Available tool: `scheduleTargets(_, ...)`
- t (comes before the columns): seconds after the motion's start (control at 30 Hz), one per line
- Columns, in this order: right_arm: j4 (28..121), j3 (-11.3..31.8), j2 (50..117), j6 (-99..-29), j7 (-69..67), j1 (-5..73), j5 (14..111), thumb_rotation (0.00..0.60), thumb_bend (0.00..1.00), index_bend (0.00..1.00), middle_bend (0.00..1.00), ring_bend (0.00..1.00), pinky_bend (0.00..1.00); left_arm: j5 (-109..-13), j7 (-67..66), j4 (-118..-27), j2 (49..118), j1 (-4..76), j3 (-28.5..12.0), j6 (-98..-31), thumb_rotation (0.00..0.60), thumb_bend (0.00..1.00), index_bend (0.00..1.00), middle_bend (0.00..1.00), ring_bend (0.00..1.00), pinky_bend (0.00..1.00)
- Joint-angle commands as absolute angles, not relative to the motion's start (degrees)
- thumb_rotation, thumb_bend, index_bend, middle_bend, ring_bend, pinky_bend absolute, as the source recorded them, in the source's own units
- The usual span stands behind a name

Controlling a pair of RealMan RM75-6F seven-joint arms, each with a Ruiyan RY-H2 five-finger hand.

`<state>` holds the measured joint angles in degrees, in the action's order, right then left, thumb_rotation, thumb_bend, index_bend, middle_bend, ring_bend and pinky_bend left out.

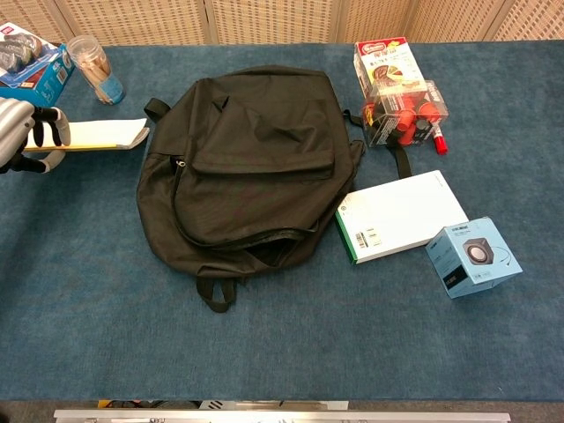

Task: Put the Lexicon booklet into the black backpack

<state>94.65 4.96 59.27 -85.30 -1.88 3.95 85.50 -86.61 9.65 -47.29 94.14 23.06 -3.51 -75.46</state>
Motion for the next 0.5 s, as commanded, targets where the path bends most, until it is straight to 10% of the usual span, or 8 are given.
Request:
scheduleTargets(0.03,95.68,5.49,59.24,-85.73,-0.07,4.54,86.15,0.600,0.26,0.24,0.36,0.21,0.27,-88.92,12.30,-46.31,93.24,21.75,-2.21,-79.36,0.600,0.35,0.64,0.65,0.60,0.64)
scheduleTargets(0.5,109.86,5.79,58.38,-77.99,8.15,10.62,88.45,0.600,0.21,0.24,0.36,0.21,0.27,-94.71,17.19,-47.44,89.94,19.04,-0.42,-92.38,0.600,0.35,0.65,0.65,0.61,0.66)
